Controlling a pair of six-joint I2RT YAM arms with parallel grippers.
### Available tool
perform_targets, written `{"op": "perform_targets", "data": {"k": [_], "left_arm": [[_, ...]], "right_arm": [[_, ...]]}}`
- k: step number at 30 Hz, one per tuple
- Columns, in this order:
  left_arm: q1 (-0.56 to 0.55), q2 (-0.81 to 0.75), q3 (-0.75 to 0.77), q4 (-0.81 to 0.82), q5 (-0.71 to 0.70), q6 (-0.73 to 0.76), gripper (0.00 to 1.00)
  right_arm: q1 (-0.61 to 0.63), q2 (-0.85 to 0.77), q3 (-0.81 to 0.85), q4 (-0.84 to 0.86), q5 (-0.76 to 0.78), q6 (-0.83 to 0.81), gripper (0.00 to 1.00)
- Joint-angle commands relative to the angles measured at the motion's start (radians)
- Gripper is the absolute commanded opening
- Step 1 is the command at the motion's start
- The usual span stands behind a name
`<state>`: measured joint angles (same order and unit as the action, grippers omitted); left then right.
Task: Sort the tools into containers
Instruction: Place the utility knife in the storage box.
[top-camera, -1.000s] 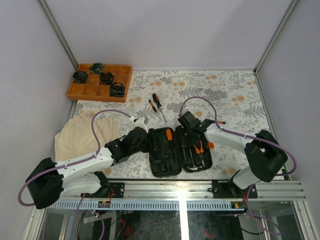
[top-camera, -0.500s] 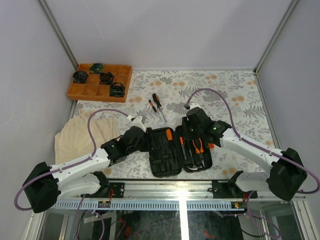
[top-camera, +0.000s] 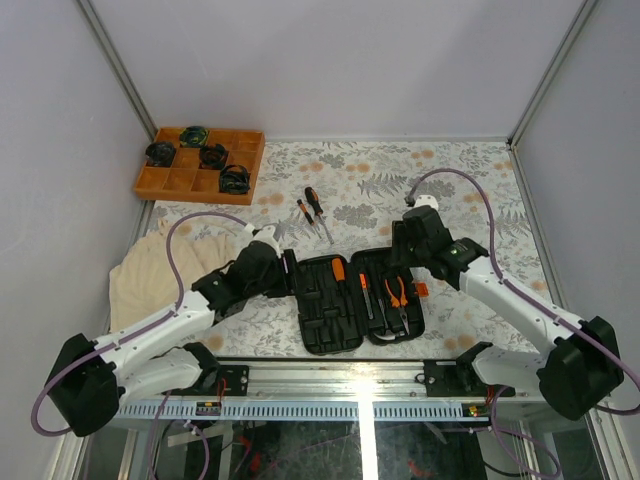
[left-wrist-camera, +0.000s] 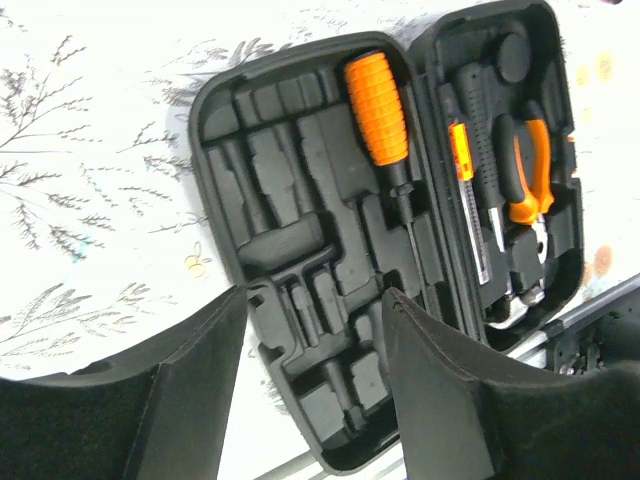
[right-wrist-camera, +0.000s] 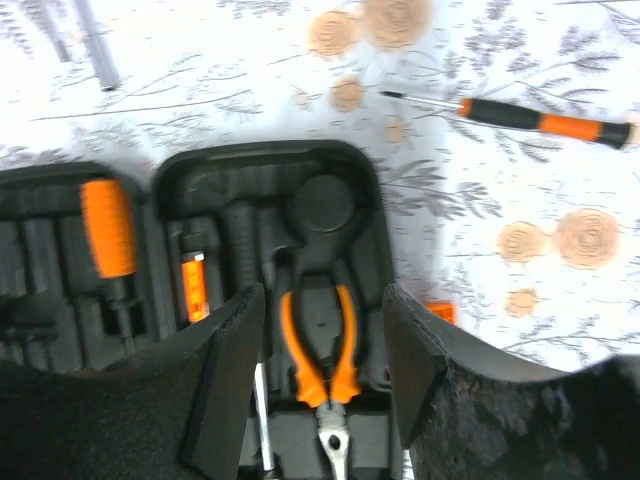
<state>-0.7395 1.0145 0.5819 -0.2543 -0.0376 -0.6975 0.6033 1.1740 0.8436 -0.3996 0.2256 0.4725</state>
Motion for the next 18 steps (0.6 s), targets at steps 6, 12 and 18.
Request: {"op": "perform_targets", "data": {"k": [6,12,18], "left_arm": [[0.04,-0.006,0.094,-0.131,0.042,0.095,0.57],[0.042,-0.021,0.188,-0.251,-0.017,0.165,0.59],[0.042,-0.08,0.202,-0.289,-0.109,0.216,0.59]], "right_arm": [[-0.171,0.095,0.054,0.0,0.028,-0.117,0.66],[-0.254,0.145,0.068,0.021,-0.008,-0.044,0.71],[-0.281,0.169,0.082,0.057,-0.022,0.097,0.81]]}}
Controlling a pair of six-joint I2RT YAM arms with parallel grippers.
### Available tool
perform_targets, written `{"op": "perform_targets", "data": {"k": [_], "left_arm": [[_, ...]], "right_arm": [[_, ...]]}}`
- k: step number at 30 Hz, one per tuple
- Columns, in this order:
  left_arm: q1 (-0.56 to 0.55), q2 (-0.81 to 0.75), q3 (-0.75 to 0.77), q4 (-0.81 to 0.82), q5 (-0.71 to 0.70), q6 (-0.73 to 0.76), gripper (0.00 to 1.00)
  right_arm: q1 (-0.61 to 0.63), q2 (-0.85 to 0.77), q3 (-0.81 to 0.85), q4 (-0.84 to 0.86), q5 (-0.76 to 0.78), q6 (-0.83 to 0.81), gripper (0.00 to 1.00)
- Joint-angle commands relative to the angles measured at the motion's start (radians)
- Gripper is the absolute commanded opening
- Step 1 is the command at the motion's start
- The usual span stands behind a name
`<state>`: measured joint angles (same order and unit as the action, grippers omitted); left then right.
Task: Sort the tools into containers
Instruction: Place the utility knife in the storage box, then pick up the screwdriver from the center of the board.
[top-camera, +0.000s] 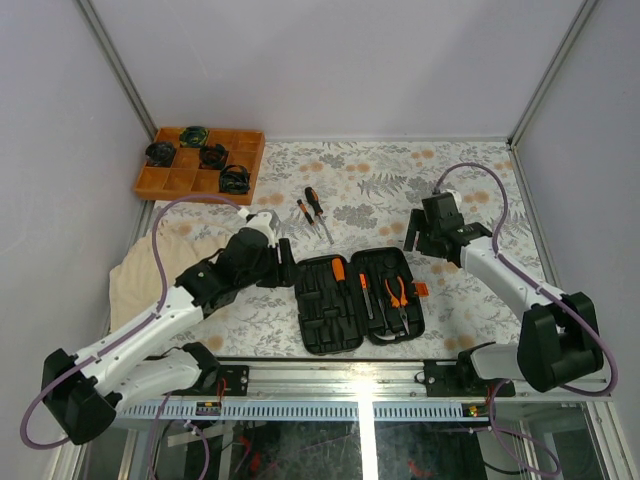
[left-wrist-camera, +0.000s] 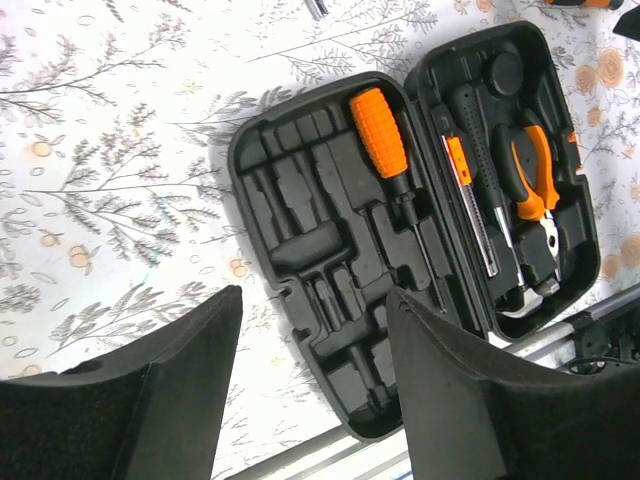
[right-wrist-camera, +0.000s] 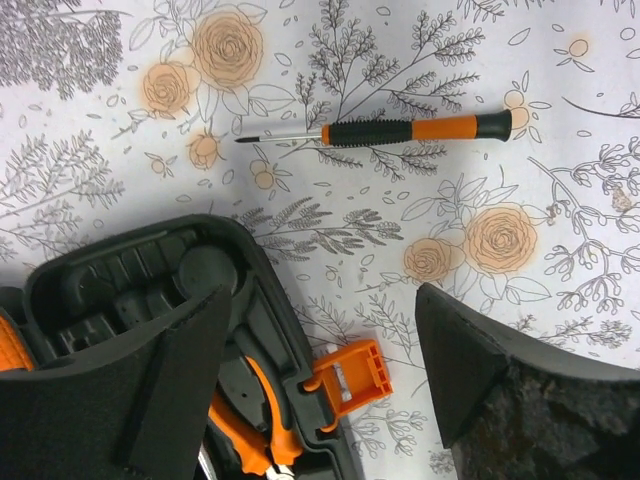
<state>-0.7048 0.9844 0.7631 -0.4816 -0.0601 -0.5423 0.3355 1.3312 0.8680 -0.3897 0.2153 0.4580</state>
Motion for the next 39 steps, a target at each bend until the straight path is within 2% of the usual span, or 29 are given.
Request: {"op": "perform_targets", "data": {"k": [1,2,7,13,19,22,25,29,32,36,39], "left_arm": [[0.007,-0.062,0.018,-0.064,-0.102,0.058,0.6],[0.008,-0.075,0.015,-0.063,-0.111,0.055,0.6],[0.007,-0.081,0.013,-0.064,-0.125,0.048,0.62],[0.007,-0.078,0.015,-0.063,-0.124,0.051,0.62],[0.007,-0.09,0.016,-0.063,-0.149,0.051,0.63],[0.006,-0.098,0.015,-0.063,-0.15,0.051,0.63],[0.007,-0.097,0.015,-0.063,-0.146,0.051,0.63],[0.007,-0.097,0.014,-0.062,-0.144,0.049,0.63],[0.007,-0.097,0.013,-0.06,-0.141,0.05,0.63],[0.007,-0.091,0.013,-0.06,-0.135,0.05,0.63],[0.007,-0.091,0.014,-0.059,-0.135,0.05,0.63]], "right_arm": [[-0.017,0.014,0.058,0.046,0.004,0.15,0.86],[-0.027,0.015,0.056,0.047,0.005,0.182,0.9],[-0.071,0.026,0.048,0.045,0.042,0.357,0.93],[-0.09,0.079,0.1,-0.053,0.171,0.57,0.91],[-0.105,0.142,0.145,-0.092,0.193,0.685,0.89],[-0.109,0.173,0.165,-0.061,0.172,0.634,0.88],[-0.112,0.204,0.206,-0.036,0.153,0.456,0.9],[-0.143,0.217,0.206,0.049,-0.022,0.158,0.91],[-0.17,0.238,0.209,0.053,-0.116,0.022,0.91],[-0.208,0.271,0.246,-0.01,-0.071,0.081,0.91],[-0.225,0.278,0.236,-0.022,-0.028,0.275,0.92]]}}
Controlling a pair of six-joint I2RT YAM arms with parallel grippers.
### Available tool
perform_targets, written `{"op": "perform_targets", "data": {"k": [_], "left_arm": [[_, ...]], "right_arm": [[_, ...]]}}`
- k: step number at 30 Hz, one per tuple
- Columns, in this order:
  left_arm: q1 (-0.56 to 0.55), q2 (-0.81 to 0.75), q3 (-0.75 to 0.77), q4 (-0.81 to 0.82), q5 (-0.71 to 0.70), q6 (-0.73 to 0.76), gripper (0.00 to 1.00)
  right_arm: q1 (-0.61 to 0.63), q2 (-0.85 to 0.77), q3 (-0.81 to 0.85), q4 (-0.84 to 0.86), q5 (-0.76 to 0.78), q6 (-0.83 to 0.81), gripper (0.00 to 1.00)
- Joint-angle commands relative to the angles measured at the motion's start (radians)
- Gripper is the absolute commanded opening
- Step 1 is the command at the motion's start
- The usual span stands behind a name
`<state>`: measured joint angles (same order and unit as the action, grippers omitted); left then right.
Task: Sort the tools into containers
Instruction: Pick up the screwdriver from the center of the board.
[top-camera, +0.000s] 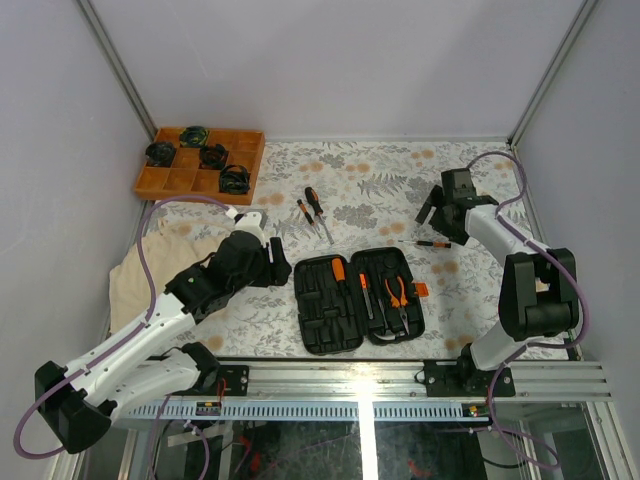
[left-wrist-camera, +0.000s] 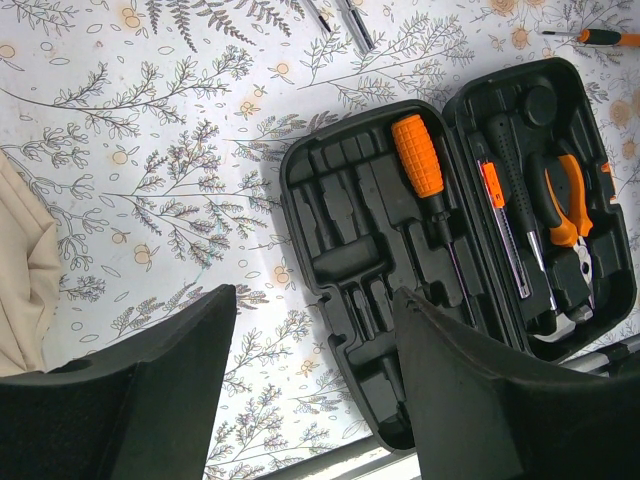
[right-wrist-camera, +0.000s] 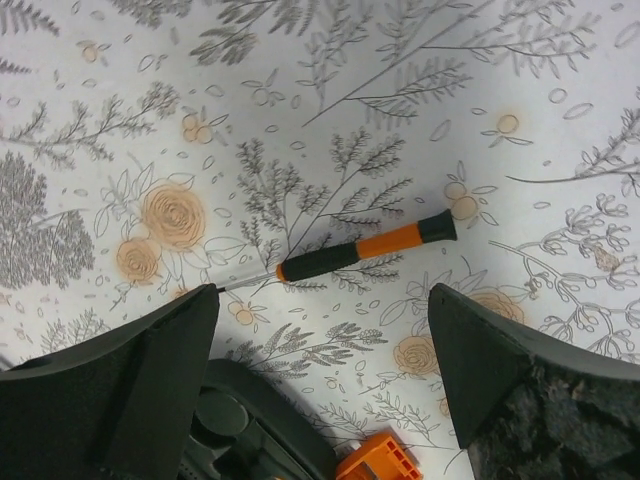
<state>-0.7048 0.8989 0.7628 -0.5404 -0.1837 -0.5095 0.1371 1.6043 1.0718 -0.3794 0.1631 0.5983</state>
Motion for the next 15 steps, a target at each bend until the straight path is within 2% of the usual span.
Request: {"op": "perform_targets", "data": {"k": [1,4,7,15], "left_arm": [[0.007,-0.007,0.014,-0.001,-0.011,0.019,0.63],[0.006,-0.007,0.012,-0.001,-0.011,0.017,0.63],[0.006,-0.006,0.012,0.0,-0.008,0.017,0.63],[0.007,-0.002,0.012,0.004,0.001,0.019,0.63]], "right_arm": [[-0.029,0.011,0.033,-0.055,0.057,0.223,0.92],[-0.028,0.044,0.061,-0.133,0.102,0.421,0.91],[-0.028,0.09,0.099,-0.204,0.116,0.544,0.88],[-0.028,0.169,0.163,-0.283,0.13,0.682,0.8]]}}
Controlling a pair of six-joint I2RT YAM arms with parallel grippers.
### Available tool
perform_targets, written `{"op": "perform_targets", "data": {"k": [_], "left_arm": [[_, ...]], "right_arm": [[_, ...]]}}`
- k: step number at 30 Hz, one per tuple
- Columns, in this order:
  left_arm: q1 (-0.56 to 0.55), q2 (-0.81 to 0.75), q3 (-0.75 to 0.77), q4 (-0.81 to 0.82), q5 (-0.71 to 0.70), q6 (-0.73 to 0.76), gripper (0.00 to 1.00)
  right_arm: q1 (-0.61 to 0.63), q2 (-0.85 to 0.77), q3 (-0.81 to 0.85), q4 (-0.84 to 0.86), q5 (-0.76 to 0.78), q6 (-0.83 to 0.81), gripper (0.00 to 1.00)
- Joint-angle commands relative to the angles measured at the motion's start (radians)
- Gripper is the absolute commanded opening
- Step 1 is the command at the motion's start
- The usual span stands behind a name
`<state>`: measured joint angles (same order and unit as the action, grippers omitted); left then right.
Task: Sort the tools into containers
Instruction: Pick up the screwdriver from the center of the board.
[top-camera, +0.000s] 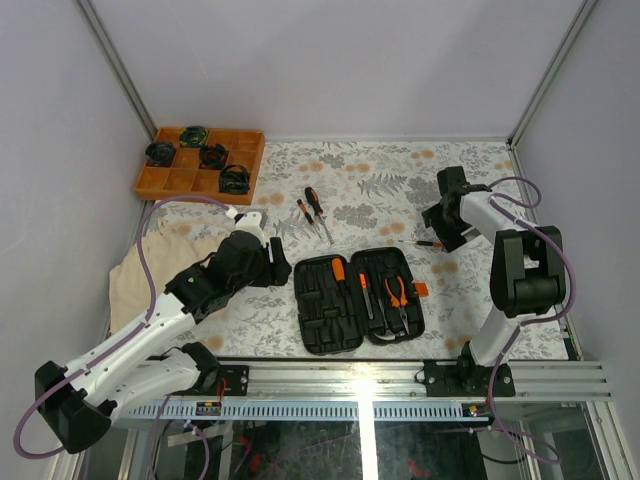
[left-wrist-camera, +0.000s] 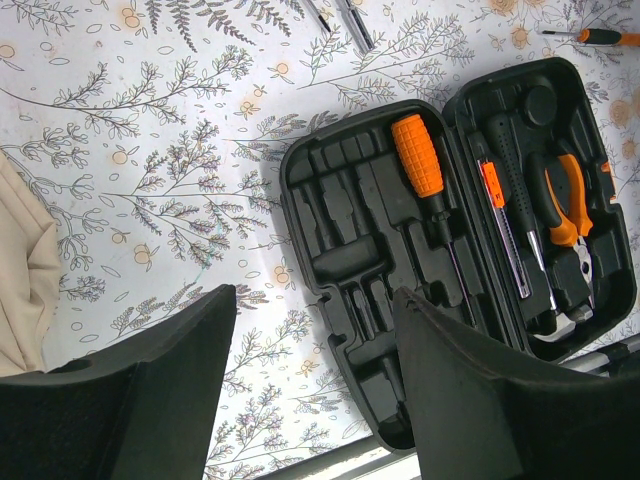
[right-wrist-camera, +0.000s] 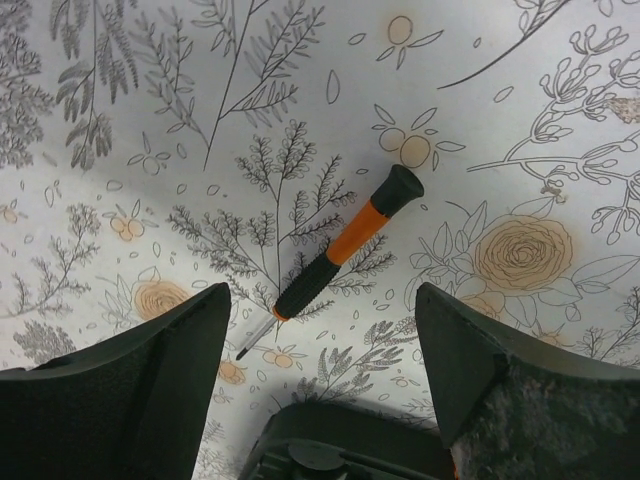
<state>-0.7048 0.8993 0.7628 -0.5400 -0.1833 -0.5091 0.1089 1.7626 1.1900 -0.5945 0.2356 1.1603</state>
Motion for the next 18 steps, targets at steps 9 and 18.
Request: {"op": "perform_targets", "data": {"k": [9,18], "left_arm": [[0.007,0.014,0.015,0.006,0.003,0.025,0.63],[0.006,0.008,0.017,0.004,-0.013,0.027,0.63]], "right_arm": [[0.0,0.07,0.045,-0.048,0.033,0.128,0.76],[0.0,0.118,0.036,-0.038,0.044,0.127,0.64]]}}
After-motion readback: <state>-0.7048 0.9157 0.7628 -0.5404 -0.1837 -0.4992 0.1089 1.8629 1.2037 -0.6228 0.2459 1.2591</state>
